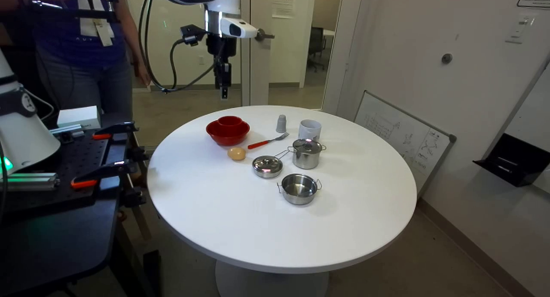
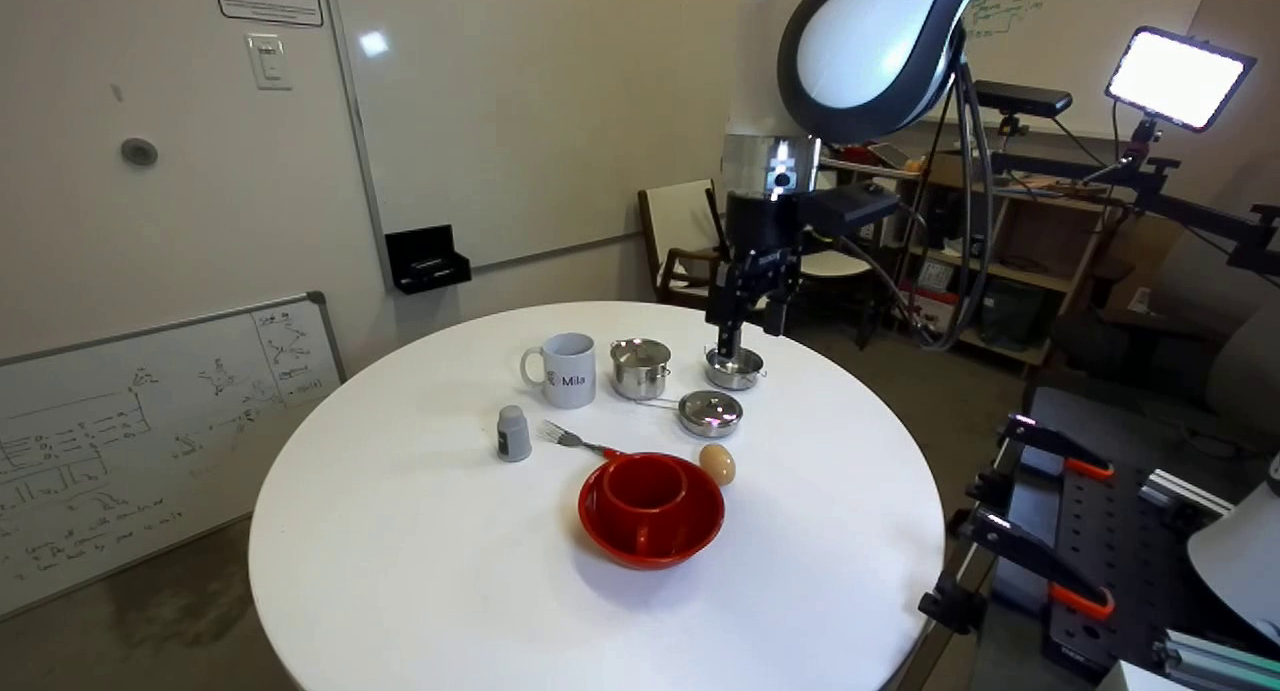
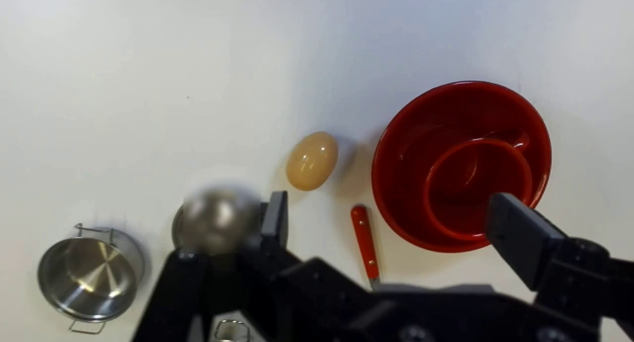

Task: Pick the cup in the bowl and put it on the table

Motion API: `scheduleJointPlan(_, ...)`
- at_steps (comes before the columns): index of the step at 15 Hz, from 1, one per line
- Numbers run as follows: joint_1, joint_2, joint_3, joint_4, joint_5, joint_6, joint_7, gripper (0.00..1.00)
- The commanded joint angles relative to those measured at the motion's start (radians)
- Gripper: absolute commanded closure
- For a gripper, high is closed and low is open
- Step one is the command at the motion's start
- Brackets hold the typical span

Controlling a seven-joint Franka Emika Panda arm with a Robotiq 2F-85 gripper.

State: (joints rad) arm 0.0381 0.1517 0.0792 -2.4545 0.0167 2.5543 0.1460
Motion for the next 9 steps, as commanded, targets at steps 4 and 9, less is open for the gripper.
scheduleJointPlan(4,0.093,0.242,0.010,0.175,-0.026,0.074,0.023,0.00)
scheduleJointPlan(9,0.145,0.386,-0.014,0.305,-0.046,0.062,0.032,0.00)
